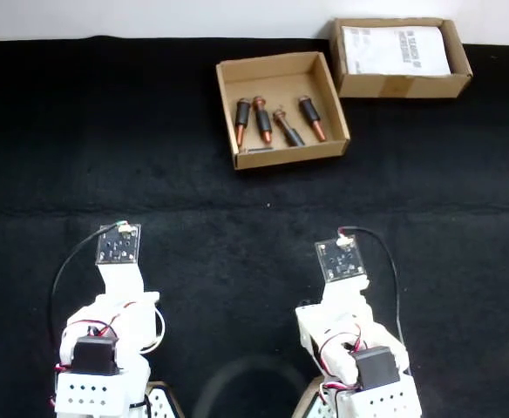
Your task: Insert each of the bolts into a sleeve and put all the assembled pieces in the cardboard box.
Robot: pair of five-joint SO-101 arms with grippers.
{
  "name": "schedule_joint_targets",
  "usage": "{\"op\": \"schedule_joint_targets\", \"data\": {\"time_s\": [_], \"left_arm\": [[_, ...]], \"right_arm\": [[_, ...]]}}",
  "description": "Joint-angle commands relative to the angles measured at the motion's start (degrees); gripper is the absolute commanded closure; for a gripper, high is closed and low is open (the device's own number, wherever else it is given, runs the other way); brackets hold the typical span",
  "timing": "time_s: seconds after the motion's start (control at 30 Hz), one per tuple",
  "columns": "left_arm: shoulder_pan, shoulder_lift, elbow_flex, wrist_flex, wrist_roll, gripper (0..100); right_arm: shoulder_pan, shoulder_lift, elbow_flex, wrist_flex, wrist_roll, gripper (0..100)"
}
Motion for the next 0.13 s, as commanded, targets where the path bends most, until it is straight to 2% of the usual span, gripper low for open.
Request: {"op": "schedule_joint_targets", "data": {"time_s": [0.0,0.1], "left_arm": [[0.66,-0.66,1.01,0.18,0.26,99],[0.66,-0.66,1.01,0.18,0.26,99]], "right_arm": [[0.57,-0.92,7.87,0.31,0.44,99.2],[0.57,-0.92,7.87,0.31,0.44,99.2]]}}
